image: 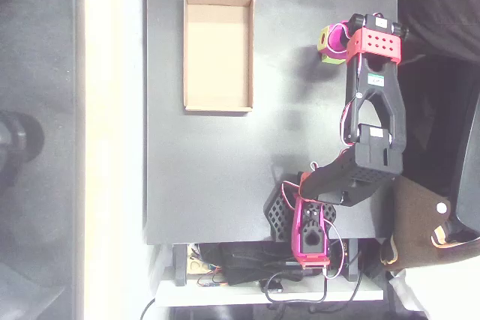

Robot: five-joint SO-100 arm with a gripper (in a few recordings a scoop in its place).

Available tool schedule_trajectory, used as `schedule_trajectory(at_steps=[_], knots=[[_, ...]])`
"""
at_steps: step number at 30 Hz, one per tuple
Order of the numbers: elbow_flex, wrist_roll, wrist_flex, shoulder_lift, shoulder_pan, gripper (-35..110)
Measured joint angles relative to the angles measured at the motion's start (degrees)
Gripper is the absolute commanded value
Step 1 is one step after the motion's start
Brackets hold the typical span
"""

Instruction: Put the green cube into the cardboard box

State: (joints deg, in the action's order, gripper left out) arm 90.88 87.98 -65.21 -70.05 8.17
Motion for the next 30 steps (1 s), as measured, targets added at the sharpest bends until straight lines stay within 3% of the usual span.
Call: schedule_trajectory(at_steps=[13,30], knots=[[0.1,0.0,-0.1,-2.4,0.3,4],[0.2,0.0,-0.1,-25.4,0.4,4]])
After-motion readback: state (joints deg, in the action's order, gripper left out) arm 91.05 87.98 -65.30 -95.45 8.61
